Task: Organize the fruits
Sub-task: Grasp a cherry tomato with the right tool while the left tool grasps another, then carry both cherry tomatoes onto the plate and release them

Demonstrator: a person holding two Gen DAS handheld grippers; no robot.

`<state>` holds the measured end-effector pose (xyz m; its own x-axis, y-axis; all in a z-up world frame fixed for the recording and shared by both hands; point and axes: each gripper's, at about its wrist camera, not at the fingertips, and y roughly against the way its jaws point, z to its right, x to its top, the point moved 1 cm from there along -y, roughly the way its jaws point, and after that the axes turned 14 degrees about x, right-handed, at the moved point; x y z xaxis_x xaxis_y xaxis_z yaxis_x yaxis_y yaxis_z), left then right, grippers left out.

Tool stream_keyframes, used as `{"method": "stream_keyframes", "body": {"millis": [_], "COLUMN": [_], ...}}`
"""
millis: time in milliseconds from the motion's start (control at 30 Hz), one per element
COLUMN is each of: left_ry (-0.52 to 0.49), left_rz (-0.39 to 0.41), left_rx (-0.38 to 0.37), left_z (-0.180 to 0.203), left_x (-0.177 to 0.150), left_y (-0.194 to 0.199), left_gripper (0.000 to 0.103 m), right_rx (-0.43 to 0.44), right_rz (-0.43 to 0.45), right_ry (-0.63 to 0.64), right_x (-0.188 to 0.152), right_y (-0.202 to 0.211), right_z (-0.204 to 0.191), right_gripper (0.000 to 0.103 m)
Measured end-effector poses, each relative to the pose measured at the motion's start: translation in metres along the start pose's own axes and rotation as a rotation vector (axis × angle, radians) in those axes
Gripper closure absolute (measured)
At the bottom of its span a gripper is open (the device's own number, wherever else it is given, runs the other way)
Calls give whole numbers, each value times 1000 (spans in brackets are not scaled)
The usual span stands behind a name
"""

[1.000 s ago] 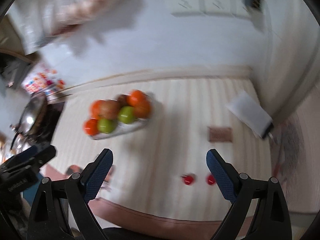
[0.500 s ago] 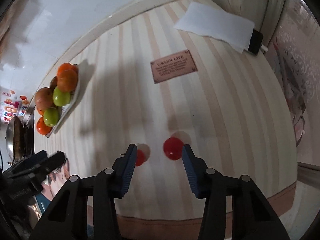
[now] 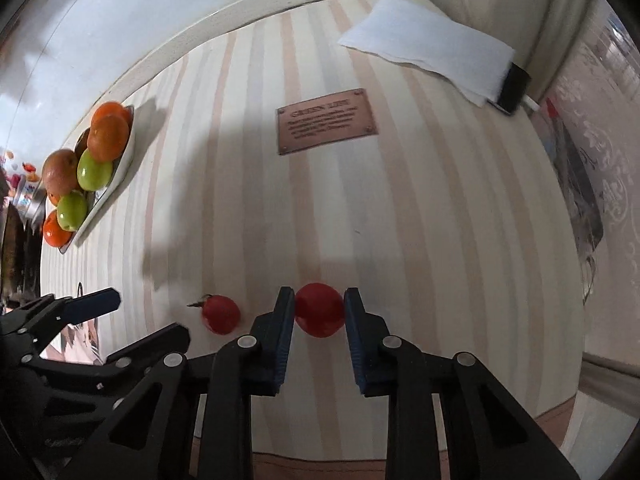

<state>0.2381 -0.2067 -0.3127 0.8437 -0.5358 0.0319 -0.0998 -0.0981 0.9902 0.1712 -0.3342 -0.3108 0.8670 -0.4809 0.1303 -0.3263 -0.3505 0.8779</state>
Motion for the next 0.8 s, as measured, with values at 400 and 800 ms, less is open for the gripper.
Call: {"method": "stream_keyframes", "body": {"millis": [400, 800], "left_ry": [-103, -98], "left_rz": [-14, 14], "left_rx": [-20, -12], "left_z": [44, 48], "left_x": [7, 4], "left_y": [-16, -14], "left_gripper": [53, 71], "right_rx": [-28, -28], "right_rz": [20, 12], "right_ry": [-58, -40], "right_x": [-4, -6], "right_y": [22, 17], "right_z": [34, 29], "right_gripper": [76, 75]}}
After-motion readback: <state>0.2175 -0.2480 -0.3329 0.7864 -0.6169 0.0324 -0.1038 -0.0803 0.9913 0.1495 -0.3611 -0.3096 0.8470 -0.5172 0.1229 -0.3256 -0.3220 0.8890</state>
